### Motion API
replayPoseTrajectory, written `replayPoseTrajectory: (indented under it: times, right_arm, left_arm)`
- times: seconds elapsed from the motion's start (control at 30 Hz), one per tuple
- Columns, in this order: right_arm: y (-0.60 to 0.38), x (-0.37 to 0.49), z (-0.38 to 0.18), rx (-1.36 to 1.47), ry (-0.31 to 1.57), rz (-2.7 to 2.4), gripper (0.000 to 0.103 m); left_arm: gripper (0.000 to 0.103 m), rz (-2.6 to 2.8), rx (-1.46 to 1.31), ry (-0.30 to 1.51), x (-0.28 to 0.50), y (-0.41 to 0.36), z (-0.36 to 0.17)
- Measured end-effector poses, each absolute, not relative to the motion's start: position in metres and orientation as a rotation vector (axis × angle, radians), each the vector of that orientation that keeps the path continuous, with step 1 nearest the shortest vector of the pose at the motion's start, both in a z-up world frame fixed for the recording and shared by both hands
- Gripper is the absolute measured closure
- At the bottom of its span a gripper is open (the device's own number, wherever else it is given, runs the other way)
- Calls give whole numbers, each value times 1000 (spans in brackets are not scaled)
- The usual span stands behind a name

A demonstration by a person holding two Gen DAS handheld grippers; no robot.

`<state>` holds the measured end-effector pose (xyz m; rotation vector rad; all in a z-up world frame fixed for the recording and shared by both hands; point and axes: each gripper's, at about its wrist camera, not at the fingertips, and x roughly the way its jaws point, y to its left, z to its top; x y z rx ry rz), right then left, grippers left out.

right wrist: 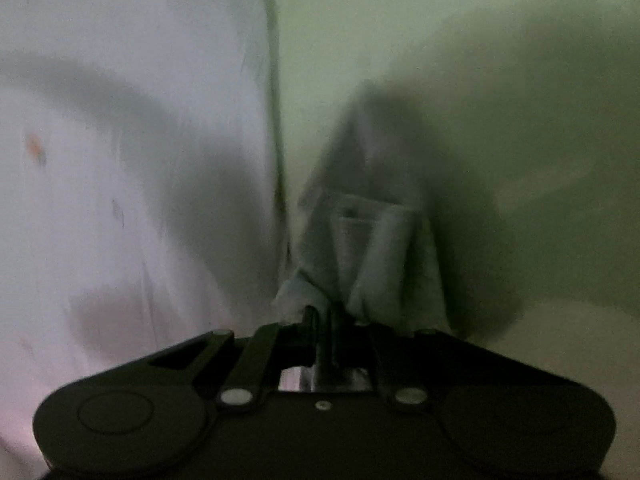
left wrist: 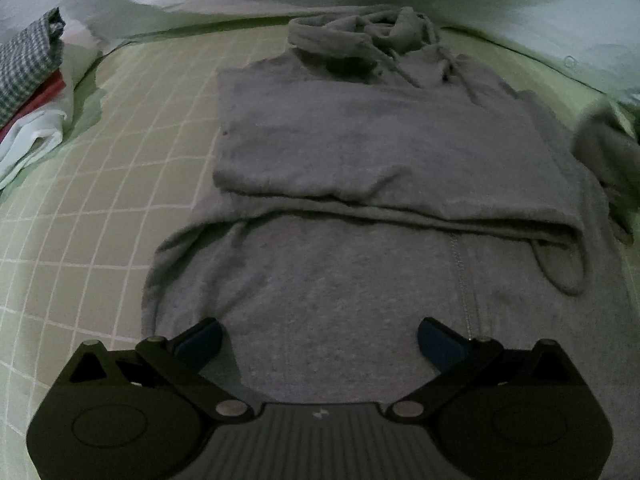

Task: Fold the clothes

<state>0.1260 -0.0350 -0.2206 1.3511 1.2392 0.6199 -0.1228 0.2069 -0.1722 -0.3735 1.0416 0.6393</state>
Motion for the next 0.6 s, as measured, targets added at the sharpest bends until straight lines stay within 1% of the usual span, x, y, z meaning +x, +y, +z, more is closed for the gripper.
replayPoseTrajectory:
  times: [0.17, 0.2, 0.27, 0.3, 0.33, 0.37, 0.4, 0.47, 0.5, 0.57, 0.6]
  right_arm:
    - [50, 99, -191, 1155, 1401, 921, 96]
    - [62, 94, -187, 1091, 1420, 971, 93]
    - [76, 85, -182, 921, 1441, 1001, 82]
    - [83, 81, -179, 836, 1449, 1014, 59]
    - [90, 76, -177, 750, 1456, 1026, 32]
    - [97, 72, -174, 665, 1461, 1037, 27]
    - [101, 69, -172, 602, 1461, 1048, 28]
    - [92, 73, -168, 579, 1438, 1068, 22]
    - [84, 77, -165, 560, 1405, 1076, 16]
    - [69, 84, -159, 504, 1328, 1086, 11]
    - [64, 84, -153, 430, 1261, 1079, 5]
  left_arm:
    - [0, 636, -367, 1029, -127, 207, -173]
    - [0, 638, -366, 1025, -127, 207, -173]
    - [0, 641, -365, 1018, -127, 206, -174]
    - [0, 644, -364, 1014, -128, 206, -174]
    - [0, 646, -364, 1011, -128, 206, -174]
    - [0, 648, -364, 1008, -128, 205, -174]
    - [0, 651, -365, 1006, -128, 205, -174]
    - [0, 658, -367, 1000, -128, 205, -175]
    - [0, 662, -369, 1000, -128, 205, -175]
    - [0, 671, -373, 999, -127, 205, -174]
    - [0, 675, -375, 1000, -126, 206, -174]
